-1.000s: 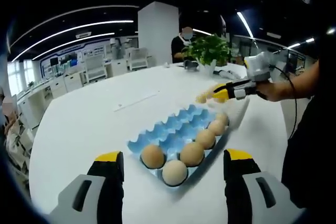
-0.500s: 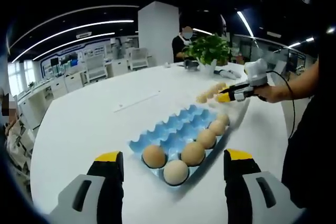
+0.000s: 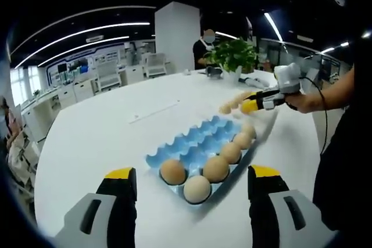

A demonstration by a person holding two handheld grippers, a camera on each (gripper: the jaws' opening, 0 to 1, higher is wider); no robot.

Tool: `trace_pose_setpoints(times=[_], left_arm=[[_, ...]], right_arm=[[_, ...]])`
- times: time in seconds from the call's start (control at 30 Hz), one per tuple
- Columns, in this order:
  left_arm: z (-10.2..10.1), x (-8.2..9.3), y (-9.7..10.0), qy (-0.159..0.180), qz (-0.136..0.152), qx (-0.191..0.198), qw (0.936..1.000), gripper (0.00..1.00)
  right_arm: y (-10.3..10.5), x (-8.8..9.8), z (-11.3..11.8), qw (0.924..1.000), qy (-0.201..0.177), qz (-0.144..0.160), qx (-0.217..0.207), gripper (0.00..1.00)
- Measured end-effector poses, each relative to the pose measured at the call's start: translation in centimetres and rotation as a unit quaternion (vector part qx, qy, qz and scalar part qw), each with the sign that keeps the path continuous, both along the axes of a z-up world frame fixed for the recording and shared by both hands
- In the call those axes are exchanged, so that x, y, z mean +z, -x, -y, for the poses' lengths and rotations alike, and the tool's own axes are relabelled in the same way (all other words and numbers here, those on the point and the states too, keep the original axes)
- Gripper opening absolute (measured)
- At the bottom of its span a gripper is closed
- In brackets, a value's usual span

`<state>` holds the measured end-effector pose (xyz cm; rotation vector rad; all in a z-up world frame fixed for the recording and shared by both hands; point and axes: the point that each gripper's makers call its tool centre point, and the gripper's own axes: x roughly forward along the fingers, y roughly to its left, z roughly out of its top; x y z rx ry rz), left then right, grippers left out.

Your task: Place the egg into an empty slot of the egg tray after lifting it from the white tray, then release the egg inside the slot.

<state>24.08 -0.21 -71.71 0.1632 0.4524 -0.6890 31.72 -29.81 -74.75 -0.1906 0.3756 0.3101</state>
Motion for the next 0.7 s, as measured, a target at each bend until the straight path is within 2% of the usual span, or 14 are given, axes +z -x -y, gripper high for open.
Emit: trace_pose_setpoints(times=[0.13,0.27,0.43,0.47,0.7], left_arm=[[-0.1,-0.3,0.1,-0.002,-0.003,0.0,1.0,0.78],[-0.1,-0.4,0.2,0.0,-0.005,0.001,1.0,0.78],[-0.1,-0.4,0.3,0.0,-0.005,0.002,1.0,0.78],[-0.2,-0.5,0.3,0.0,-0.006,0.003,1.0,0.78],[-0.4,-0.5,0.3,-0.001,-0.006,0.005,1.0,0.78]], right_arm=[[0.4,1.0,-1.7,0.9996,-0.015,0.008,0.023,0.23],[0.7,1.9,-5.2,0.9969,-0.033,0.013,0.071,0.23],[0.8,2.4,-8.6,0.9928,-0.049,0.011,0.108,0.23],[0.9,2.5,-9.8,0.9904,-0.059,0.007,0.124,0.23],[1.1,2.6,-14.6,0.9815,-0.065,0.003,0.18,0.23]])
